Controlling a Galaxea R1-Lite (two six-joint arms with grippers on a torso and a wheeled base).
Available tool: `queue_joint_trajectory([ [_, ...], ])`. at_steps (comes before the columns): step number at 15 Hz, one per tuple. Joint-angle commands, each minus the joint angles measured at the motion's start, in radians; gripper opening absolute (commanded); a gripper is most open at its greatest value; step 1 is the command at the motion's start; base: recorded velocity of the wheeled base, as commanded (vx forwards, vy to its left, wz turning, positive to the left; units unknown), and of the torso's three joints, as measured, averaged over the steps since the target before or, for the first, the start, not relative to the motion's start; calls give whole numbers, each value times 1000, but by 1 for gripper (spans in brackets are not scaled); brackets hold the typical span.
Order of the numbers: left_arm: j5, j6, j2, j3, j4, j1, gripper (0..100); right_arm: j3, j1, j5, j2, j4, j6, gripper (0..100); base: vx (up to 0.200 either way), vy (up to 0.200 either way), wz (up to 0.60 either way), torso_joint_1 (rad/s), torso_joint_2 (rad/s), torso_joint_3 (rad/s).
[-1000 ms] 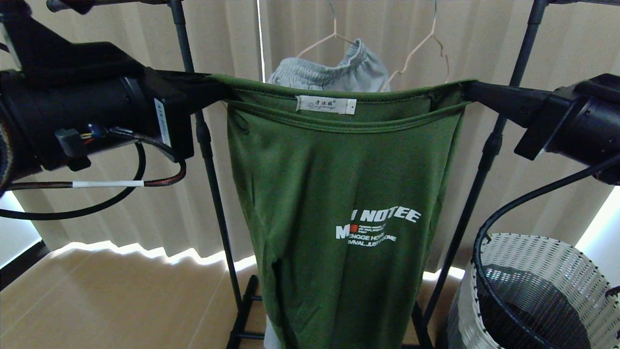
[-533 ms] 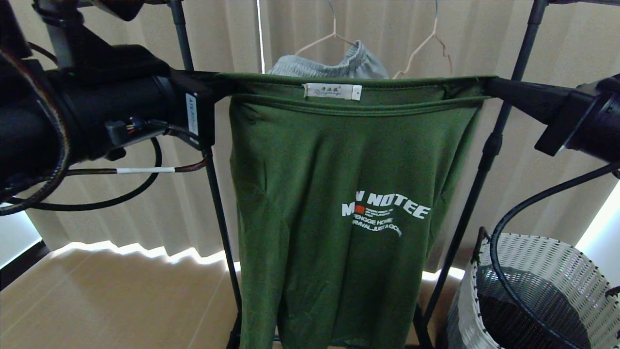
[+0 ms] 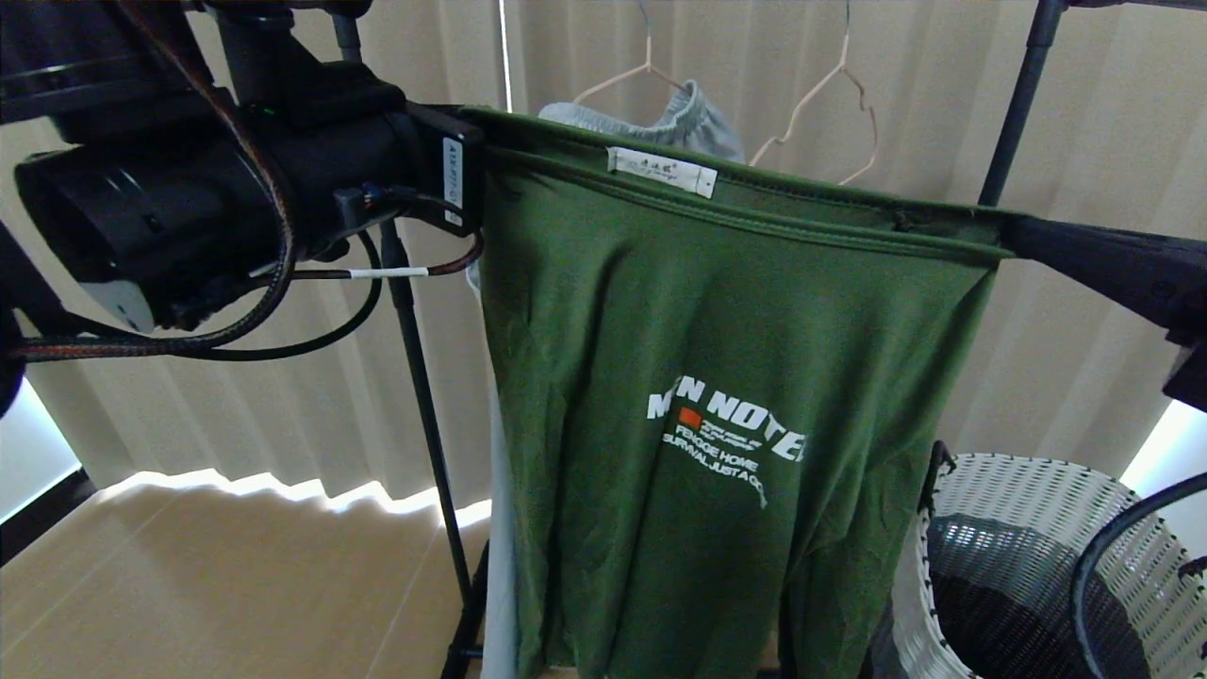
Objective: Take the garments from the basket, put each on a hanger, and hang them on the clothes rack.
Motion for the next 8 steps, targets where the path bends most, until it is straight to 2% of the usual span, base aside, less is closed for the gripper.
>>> queue_joint_trajectory([
  [1,1,-1,32,-19,-6,0,0,40,58,6,-56,0,0,0,0,0,0,0,0,0],
  [3,1,-1,35,-20,-19,0,0,42,98,6,-62,0,0,0,0,0,0,0,0,0],
  [8,1,-3,28,-13,-19,0,0,37,100,-2,-39,-4,-1,0,0,0,0,0,0,0],
])
